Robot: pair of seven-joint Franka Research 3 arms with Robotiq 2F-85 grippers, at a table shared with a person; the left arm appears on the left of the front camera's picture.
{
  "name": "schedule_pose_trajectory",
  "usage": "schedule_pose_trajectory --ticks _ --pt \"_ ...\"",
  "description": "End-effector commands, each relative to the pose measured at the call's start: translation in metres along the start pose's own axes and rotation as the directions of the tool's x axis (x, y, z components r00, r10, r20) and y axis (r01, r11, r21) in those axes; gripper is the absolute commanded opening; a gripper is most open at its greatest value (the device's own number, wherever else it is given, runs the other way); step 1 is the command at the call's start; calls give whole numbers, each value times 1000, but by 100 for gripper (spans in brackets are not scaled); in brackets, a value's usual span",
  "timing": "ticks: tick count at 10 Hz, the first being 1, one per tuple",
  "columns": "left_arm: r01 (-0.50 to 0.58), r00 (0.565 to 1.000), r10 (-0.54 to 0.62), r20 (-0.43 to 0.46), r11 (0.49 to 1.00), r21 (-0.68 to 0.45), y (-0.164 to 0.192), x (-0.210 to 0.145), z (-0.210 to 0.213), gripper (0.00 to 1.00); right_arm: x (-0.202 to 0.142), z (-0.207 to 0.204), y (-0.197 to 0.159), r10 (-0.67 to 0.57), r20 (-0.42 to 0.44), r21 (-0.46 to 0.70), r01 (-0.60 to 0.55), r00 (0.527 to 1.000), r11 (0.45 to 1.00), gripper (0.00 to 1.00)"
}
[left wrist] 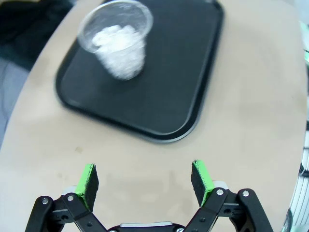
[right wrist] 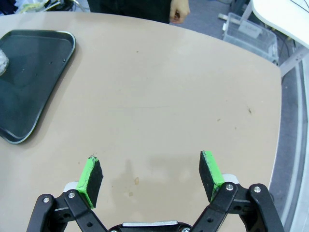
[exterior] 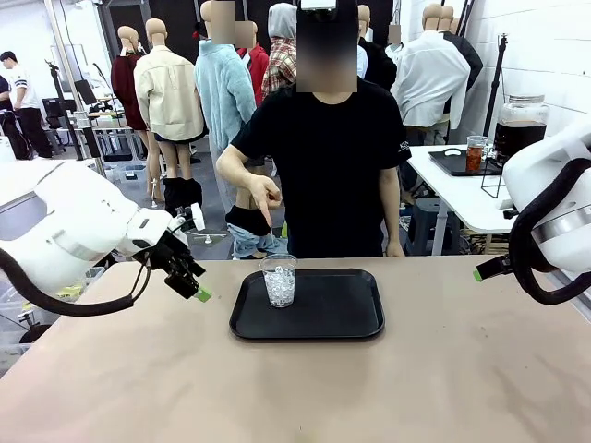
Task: Pour the drink into the iced cup.
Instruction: Pick up the iced cup indicated by the human and present it to them.
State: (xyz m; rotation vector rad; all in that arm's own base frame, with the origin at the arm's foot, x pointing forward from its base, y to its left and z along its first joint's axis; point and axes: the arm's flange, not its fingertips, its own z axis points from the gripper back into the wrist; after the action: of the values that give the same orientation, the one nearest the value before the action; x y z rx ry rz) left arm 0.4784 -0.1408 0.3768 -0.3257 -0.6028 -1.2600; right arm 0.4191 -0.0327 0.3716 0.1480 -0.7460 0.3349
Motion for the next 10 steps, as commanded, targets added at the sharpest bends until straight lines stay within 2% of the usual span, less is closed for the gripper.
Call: schedule_pose_trajectory --ticks 1,3,4,5,7,8,9,10 --pt "51 996 -38 86 986 -157 50 -4 -60 100 -4 -1 0 0 12 2 0 1000 1000 100" --pt "41 995 -22 95 978 -203 78 -8 -76 100 -4 -1 0 0 12 2 0 1000 1000 100" --pt "-71 996 77 42 989 -126 89 -5 -86 100 -4 -1 0 0 12 2 0 1000 1000 100" --pt "56 991 -34 127 983 -176 29 3 -44 100 -4 -1 0 0 12 2 0 1000 1000 100" --pt "56 991 -34 127 983 -176 29 3 -44 100 -4 -1 0 0 12 2 0 1000 1000 100" --pt "36 994 -16 110 983 -180 48 -2 -69 100 -4 -1 0 0 12 2 0 1000 1000 100" --pt "44 983 -15 183 987 -154 63 -5 -74 100 -4 -1 0 0 12 2 0 1000 1000 100" --pt "50 974 -4 227 979 -195 70 -6 -82 100 -4 -1 0 0 12 2 0 1000 1000 100"
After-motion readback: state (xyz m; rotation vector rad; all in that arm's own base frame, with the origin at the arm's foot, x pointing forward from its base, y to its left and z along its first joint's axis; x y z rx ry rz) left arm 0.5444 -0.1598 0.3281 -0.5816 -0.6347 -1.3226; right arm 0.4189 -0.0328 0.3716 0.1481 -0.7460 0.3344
